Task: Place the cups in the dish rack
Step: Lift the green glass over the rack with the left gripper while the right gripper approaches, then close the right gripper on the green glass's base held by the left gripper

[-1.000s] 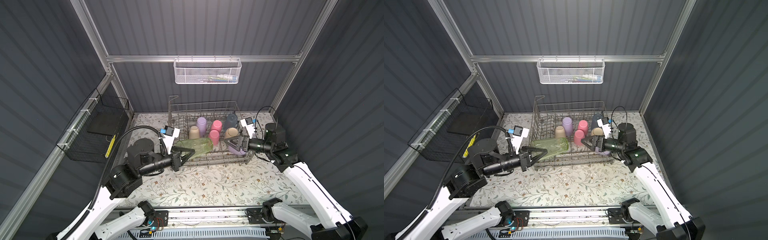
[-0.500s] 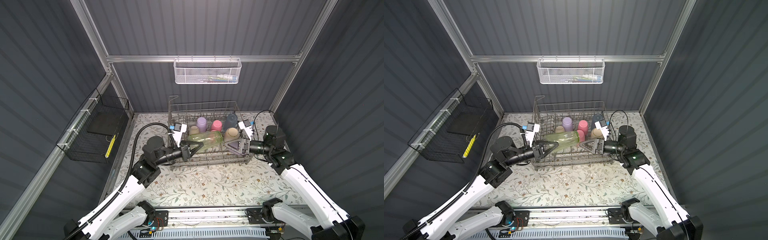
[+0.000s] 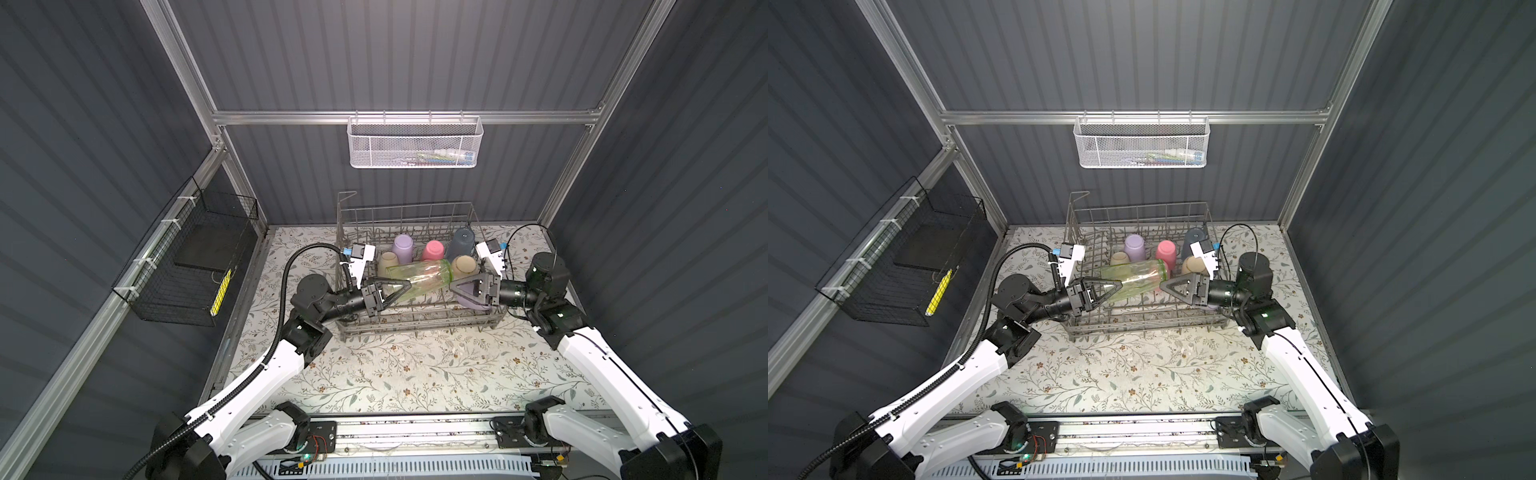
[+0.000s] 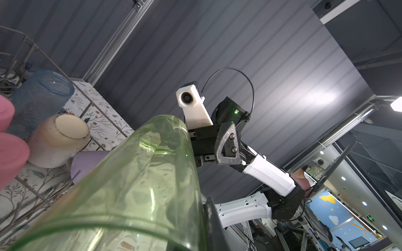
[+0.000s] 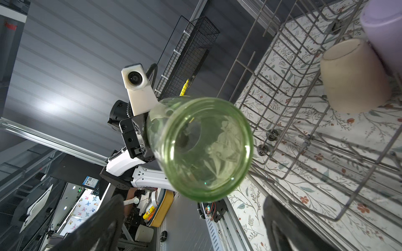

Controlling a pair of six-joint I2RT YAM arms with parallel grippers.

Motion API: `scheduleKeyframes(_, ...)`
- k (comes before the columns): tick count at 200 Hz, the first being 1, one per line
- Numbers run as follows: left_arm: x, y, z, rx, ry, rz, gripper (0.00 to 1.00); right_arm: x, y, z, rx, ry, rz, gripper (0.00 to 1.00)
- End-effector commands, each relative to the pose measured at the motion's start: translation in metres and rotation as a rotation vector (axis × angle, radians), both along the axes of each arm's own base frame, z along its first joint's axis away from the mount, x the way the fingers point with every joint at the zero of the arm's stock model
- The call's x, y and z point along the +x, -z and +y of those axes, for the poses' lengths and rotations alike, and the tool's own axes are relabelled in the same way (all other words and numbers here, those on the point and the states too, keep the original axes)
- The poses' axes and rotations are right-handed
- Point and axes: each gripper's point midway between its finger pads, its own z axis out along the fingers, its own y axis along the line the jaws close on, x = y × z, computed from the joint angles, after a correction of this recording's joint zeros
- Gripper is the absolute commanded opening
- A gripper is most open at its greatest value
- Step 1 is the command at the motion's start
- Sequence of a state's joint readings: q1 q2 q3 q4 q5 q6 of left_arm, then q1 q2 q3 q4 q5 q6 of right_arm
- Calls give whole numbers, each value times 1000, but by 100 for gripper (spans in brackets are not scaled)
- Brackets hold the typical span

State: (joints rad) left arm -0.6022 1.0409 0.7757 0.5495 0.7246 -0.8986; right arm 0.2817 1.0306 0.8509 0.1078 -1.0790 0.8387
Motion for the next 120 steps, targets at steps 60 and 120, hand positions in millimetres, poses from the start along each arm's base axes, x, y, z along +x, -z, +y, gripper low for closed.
scheduleKeyframes(60,-10,-8,-3,-55,78,-47,0,8,-13,3,64,-22,-10,99)
scheduleKeyframes(120,-9,-4,-8,-53,105,-43,0,14,-11,14,87,-73,21,98)
